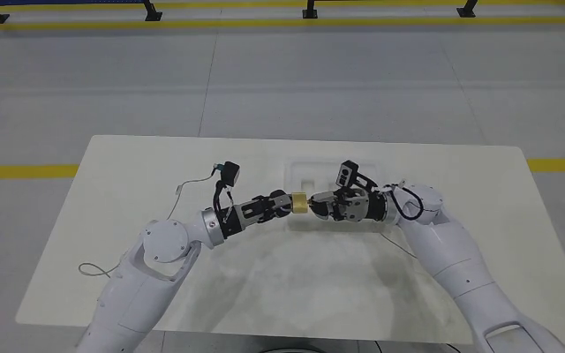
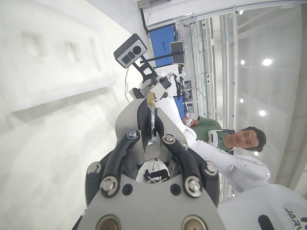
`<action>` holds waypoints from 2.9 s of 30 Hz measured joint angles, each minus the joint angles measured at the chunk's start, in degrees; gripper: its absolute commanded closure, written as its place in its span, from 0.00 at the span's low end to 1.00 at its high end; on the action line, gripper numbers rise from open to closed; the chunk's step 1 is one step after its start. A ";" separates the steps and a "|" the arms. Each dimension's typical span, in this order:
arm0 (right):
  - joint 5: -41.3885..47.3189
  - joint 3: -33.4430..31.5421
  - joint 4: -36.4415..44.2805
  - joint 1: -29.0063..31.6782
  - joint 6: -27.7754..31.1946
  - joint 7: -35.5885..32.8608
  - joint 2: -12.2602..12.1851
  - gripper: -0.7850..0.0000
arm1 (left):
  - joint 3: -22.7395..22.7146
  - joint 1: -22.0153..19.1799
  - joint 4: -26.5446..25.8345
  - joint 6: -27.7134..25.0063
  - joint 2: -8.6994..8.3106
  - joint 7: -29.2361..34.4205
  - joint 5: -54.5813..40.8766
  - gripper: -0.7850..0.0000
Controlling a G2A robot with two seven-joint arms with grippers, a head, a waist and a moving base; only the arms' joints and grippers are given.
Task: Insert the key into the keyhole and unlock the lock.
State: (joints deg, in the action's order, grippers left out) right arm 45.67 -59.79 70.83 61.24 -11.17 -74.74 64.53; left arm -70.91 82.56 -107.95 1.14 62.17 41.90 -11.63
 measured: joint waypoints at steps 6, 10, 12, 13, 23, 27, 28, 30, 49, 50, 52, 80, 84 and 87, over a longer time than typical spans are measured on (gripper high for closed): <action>-1.81 -0.97 2.09 0.67 3.18 0.37 -0.33 0.80 | -0.05 0.21 -0.21 0.24 -0.04 -0.07 -0.51 1.00; -2.28 -1.09 2.70 0.80 4.06 0.73 -0.36 0.85 | -0.01 0.33 -0.38 0.40 -0.06 0.04 -0.79 1.00; -2.56 -0.98 2.77 0.79 4.60 0.65 -0.35 0.88 | 0.01 0.44 -0.42 0.46 -0.08 0.13 -0.82 1.00; -2.61 -0.87 2.74 0.79 4.72 0.61 -0.32 0.89 | 0.00 0.50 -0.44 0.46 -0.10 0.16 -0.82 1.00; -1.42 -0.04 1.81 0.19 2.92 0.24 -0.03 1.00 | -0.22 0.78 -0.90 0.17 -0.32 0.86 0.33 1.00; -0.60 0.30 1.72 -0.39 -0.51 -0.62 -0.02 1.00 | -0.12 0.80 -0.99 -0.35 -0.37 1.07 0.75 1.00; -0.58 0.42 1.65 -0.55 -1.27 -0.76 -0.02 1.00 | -0.08 0.78 -1.01 -0.47 -0.38 1.11 0.84 1.00; -0.40 0.67 1.37 -0.82 -2.98 -0.95 -0.02 1.00 | -0.04 0.74 -1.00 -0.74 -0.39 1.16 0.83 1.00; 3.16 1.80 0.46 -1.21 -11.87 -1.15 0.04 1.00 | -0.43 0.80 -1.07 -2.82 -0.61 1.79 0.68 1.00; 3.56 1.83 0.38 -1.20 -12.29 -1.15 0.06 1.00 | -0.44 0.79 -1.09 -2.96 -0.62 1.86 0.68 1.00; 4.36 1.91 0.17 -1.18 -13.33 -1.07 0.09 1.00 | -0.46 0.69 -1.13 -3.38 -0.68 2.20 1.19 1.00; 12.24 5.77 -2.25 -1.81 -18.42 0.05 -0.34 1.00 | -0.52 0.73 -0.89 -4.62 -0.99 2.69 1.77 1.00; 12.72 5.97 -2.23 -1.93 -18.64 0.27 -0.47 1.00 | -0.52 0.73 -0.89 -4.61 -0.99 2.69 1.77 1.00; 12.71 5.96 -2.22 -1.93 -18.63 0.25 -0.47 1.00 | -0.52 0.74 -0.89 -4.61 -0.99 2.70 1.77 1.00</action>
State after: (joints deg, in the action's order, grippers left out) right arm 58.38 -53.83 68.60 59.31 -29.80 -74.48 64.07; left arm -71.43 83.30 -108.85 -3.47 61.18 44.59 -9.86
